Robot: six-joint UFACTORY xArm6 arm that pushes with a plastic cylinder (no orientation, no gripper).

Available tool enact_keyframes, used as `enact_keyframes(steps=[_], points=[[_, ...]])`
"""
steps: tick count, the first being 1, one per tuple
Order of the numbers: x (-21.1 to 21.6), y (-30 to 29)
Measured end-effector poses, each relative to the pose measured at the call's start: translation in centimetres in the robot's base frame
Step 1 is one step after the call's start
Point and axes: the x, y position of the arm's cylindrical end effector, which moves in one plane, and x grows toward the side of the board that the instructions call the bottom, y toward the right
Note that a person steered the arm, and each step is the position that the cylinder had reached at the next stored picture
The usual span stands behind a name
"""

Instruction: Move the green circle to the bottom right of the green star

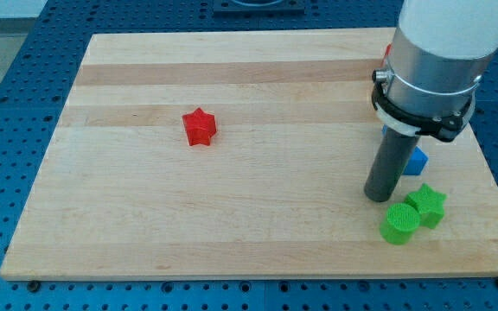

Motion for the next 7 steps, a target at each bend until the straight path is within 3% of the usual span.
enact_keyframes(steps=[1,5,7], points=[[2.5,0.0],[2.1,-1.6],[4.1,-2.1]])
